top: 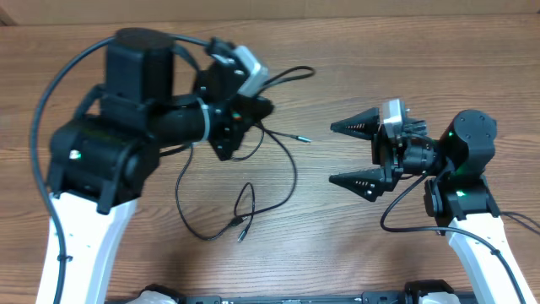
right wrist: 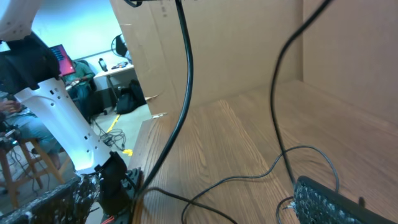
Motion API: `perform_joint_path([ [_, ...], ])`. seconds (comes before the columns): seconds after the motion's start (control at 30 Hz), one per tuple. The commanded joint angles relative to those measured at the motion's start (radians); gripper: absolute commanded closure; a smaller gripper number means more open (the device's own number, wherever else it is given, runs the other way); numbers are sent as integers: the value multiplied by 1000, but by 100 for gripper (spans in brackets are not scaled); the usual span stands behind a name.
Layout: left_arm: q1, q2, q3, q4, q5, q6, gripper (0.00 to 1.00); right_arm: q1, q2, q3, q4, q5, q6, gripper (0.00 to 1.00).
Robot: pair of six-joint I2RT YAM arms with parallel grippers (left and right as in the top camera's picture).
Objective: Untangle cables
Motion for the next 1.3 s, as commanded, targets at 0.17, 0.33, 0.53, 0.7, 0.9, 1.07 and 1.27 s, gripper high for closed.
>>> perform_joint_path([
  [0.17,-192,38,10,92,-132,-114,96,18,-7,4,8,72,29,0],
  [0.33,-272,58,10,155,-224,-201,96,18,-7,4,0,147,56,0],
  [0.53,-348,63,10,209,-280,-241,96,19,-7,4,-22,201,59,0],
  [0.7,-383,77,9,222,-276,-241,96,19,-7,4,-17,199,58,0],
  [0.9,-425,77,9,243,-217,-241,96,19,-7,4,63,199,46,1],
  [1.07,-425,77,9,258,-140,-241,96,19,-7,4,101,198,24,24],
  [1.27,-425,77,9,269,-148,-241,96,19,-6,4,95,156,24,96],
])
